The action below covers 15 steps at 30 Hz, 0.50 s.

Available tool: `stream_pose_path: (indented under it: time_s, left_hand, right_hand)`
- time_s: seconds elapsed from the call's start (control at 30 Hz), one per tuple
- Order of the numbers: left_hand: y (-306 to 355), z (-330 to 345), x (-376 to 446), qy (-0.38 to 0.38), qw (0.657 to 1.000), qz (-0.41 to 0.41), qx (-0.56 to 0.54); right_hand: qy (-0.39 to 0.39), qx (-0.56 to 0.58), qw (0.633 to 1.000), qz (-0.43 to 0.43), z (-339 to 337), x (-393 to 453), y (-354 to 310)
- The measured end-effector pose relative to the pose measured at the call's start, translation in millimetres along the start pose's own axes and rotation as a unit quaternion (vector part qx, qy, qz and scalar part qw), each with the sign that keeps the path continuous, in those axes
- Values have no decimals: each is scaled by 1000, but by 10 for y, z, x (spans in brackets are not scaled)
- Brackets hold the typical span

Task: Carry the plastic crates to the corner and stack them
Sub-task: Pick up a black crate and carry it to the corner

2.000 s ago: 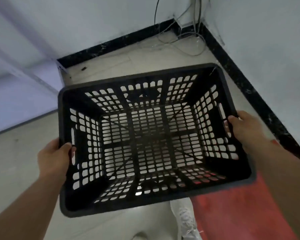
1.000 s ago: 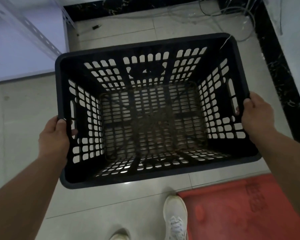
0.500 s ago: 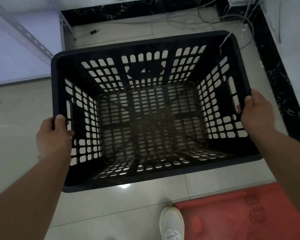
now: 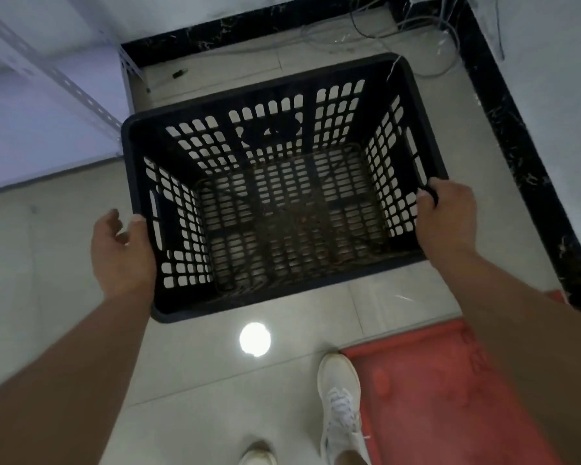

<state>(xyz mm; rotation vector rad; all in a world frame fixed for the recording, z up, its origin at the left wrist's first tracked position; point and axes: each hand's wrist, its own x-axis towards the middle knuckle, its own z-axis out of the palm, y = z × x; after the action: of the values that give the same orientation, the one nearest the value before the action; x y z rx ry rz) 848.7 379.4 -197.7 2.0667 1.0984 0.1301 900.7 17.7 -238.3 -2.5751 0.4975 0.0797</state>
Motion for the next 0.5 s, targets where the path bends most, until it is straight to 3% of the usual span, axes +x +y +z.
stream_pose_path:
  time_s: [0.2,0.5]
  left_hand:
    - [87,-259,-506,-125,989,23,-70]
    - [25,-755,-1431,-261,960,58,-82]
  right_hand:
    - [-12,63,998,29,-261,-763,-196]
    - [26,134,976,170,-1041,-2064,-237]
